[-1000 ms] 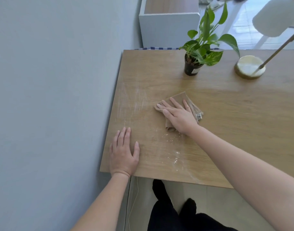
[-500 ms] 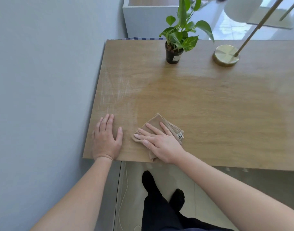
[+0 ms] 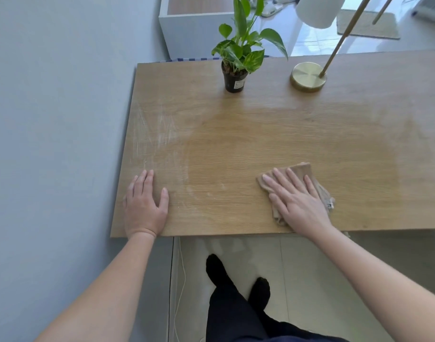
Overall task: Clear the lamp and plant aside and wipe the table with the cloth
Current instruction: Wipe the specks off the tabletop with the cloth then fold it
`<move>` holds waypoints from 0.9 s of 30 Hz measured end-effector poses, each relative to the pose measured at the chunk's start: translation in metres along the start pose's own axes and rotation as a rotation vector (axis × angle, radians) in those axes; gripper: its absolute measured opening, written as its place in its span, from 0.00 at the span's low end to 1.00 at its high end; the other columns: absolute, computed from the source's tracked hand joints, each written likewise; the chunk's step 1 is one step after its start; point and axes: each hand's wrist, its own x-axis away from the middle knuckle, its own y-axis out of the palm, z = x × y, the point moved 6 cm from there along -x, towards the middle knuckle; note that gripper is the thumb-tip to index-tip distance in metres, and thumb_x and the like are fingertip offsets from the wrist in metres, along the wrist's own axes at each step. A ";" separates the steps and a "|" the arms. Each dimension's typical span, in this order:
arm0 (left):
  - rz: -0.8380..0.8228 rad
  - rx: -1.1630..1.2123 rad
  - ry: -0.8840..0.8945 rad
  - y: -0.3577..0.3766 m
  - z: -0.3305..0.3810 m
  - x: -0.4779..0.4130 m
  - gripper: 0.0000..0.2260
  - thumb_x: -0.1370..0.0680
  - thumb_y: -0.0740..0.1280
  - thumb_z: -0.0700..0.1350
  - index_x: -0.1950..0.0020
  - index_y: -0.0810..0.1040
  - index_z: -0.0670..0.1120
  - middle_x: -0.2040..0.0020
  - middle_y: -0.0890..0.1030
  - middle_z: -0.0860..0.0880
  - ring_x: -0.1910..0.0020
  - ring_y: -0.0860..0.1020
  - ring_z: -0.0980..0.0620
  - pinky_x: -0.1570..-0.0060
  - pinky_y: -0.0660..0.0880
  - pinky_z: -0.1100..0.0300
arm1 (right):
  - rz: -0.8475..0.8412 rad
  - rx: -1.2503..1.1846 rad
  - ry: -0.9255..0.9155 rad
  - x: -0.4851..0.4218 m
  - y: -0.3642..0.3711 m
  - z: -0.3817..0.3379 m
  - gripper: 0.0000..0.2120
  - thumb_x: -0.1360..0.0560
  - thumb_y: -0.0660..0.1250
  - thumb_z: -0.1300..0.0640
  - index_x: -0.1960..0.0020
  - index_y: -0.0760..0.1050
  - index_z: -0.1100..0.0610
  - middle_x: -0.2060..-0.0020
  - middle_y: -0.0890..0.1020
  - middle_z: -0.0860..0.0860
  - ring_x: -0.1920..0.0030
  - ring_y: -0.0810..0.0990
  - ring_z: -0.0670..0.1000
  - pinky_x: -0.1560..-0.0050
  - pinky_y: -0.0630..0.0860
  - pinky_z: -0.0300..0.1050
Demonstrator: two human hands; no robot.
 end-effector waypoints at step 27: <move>0.029 0.021 -0.005 0.005 -0.004 -0.003 0.31 0.17 0.56 0.62 0.15 0.67 0.50 0.16 0.68 0.49 0.16 0.63 0.44 0.18 0.61 0.41 | -0.052 -0.052 -0.137 -0.060 0.030 -0.153 0.25 0.13 0.37 0.35 0.16 0.44 0.30 0.15 0.47 0.37 0.13 0.41 0.51 0.17 0.34 0.63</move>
